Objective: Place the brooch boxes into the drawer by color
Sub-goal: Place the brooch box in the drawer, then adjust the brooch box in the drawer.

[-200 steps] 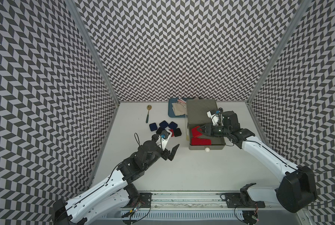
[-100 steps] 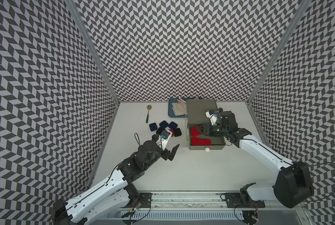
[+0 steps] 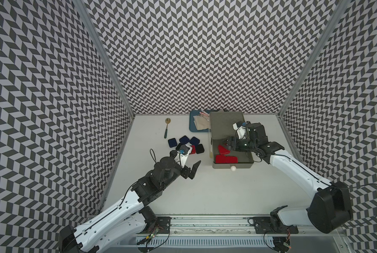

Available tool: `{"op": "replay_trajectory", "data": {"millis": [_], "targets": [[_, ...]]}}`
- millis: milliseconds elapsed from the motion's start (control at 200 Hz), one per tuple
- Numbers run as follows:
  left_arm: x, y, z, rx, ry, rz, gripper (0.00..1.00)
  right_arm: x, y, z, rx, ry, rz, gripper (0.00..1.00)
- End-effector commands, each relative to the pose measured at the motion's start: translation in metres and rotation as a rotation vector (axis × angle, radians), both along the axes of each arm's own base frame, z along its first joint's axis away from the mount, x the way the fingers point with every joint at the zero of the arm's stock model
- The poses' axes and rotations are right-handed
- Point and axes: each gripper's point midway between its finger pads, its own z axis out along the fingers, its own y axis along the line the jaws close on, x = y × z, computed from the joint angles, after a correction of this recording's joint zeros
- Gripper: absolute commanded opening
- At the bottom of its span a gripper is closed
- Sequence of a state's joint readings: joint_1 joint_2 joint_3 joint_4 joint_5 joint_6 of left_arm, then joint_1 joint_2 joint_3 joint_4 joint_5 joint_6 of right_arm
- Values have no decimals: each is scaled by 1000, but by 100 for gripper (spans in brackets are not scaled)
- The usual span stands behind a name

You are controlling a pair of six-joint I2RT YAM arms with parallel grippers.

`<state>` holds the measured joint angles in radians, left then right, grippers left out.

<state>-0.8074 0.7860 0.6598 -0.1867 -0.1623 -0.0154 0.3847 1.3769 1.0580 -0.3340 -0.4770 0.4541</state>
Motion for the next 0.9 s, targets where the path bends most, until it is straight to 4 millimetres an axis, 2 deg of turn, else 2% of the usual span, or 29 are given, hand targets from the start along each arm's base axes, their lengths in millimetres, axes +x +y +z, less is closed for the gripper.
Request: {"op": "replay_trajectory", "data": {"millis": [0, 150, 255, 315, 436, 566, 896], "targets": [[0, -2, 3, -31, -7, -10, 100, 7, -8, 9, -56, -58, -25, 85], [0, -2, 2, -32, -2, -8, 100, 6, -16, 18, -101, -82, -48, 84], [1, -1, 0, -29, 0, -4, 100, 2, -25, 20, -140, -90, -74, 77], [1, -1, 0, -29, 0, -5, 100, 0, -31, 20, -156, -98, -90, 62], [2, -2, 1, -32, 0, -7, 100, -2, -35, 21, -176, -103, -101, 26], [3, -1, 1, -32, -1, -2, 100, -1, -38, 15, -201, -97, -108, 0], [3, 1, 2, -36, -3, 4, 100, 8, -41, -4, -259, -74, -115, 0]]}}
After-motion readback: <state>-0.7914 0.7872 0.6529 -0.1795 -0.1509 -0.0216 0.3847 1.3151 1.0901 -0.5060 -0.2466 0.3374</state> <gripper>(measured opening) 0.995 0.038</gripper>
